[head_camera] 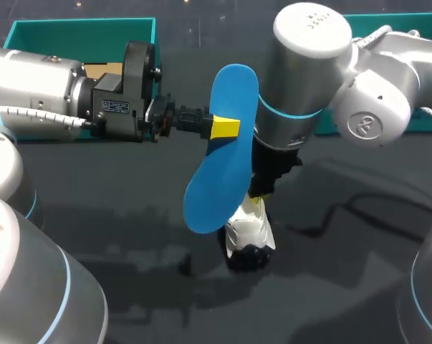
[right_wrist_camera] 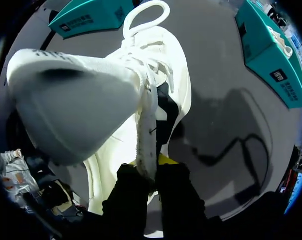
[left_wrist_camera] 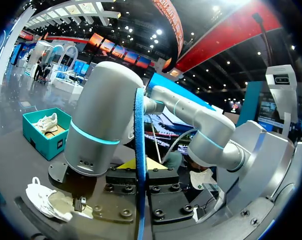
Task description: Take the shoe out of the shoebox, open the shoe tongue, remove and reinsert the insole, then place the shoe into the shoebox
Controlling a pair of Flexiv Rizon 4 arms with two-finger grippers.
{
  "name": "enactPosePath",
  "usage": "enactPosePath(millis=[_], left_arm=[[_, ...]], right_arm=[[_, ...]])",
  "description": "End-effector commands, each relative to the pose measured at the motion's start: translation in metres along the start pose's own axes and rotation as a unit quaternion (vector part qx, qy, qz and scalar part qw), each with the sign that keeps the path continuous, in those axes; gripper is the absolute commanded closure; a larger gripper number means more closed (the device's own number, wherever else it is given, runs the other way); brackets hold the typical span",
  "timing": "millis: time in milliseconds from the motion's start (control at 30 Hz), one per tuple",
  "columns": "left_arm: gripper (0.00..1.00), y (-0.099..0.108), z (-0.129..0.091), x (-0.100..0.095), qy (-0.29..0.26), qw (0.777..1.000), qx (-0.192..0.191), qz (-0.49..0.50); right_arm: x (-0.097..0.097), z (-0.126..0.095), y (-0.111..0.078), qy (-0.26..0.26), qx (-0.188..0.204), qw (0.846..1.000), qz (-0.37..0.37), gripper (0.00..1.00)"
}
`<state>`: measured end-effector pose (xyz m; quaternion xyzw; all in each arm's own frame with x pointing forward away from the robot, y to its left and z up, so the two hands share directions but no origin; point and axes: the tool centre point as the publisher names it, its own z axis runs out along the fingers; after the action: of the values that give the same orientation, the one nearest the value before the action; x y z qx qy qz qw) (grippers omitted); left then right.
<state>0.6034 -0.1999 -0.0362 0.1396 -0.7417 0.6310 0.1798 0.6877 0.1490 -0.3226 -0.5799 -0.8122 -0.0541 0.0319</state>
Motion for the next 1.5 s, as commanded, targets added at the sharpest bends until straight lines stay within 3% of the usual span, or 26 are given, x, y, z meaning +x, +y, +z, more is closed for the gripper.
enactPosePath(millis=[33,567,1000,1033,1067,1133,1200,1233,1267,1400,1500], left_arm=[[1.0,0.001,0.001,0.0,0.0,1.0,0.001,0.0],[1.0,0.001,0.001,0.0,0.0,1.0,0.001,0.0],[1.0,0.001,0.001,0.0,0.0,1.0,0.001,0.0],[1.0,0.001,0.001,0.0,0.0,1.0,0.001,0.0],[1.0,0.001,0.001,0.0,0.0,1.0,0.001,0.0],[1.0,0.001,0.001,0.0,0.0,1.0,0.001,0.0],[1.0,0.001,0.001,0.0,0.0,1.0,0.001,0.0],[1.0,0.001,0.001,0.0,0.0,1.0,0.001,0.0],[1.0,0.001,0.001,0.0,0.0,1.0,0.001,0.0],[1.0,0.001,0.001,0.0,0.0,1.0,0.001,0.0],[1.0,0.001,0.001,0.0,0.0,1.0,0.001,0.0]], right_arm=[[-0.003,0.015,-0.004,0.013,-0.008,1.0,0.008,1.0],[-0.019,0.034,-0.015,0.031,-0.022,0.998,0.049,1.0],[-0.025,0.044,-0.012,0.055,-0.018,0.997,0.046,1.0],[-0.025,0.044,-0.011,0.059,-0.017,0.997,0.046,0.92],[-0.025,0.044,-0.011,0.061,-0.017,0.997,0.046,0.74],[-0.025,0.043,-0.01,0.069,-0.019,0.996,0.048,0.71],[-0.025,0.04,-0.01,0.075,-0.021,0.996,0.053,0.55],[-0.025,0.038,-0.01,0.078,-0.023,0.995,0.053,0.22],[-0.025,0.037,-0.01,0.079,-0.023,0.995,0.055,0.0],[-0.027,0.023,-0.01,0.094,-0.028,0.993,0.062,0.0],[-0.033,0.008,-0.013,0.14,-0.049,0.988,0.04,0.0]])
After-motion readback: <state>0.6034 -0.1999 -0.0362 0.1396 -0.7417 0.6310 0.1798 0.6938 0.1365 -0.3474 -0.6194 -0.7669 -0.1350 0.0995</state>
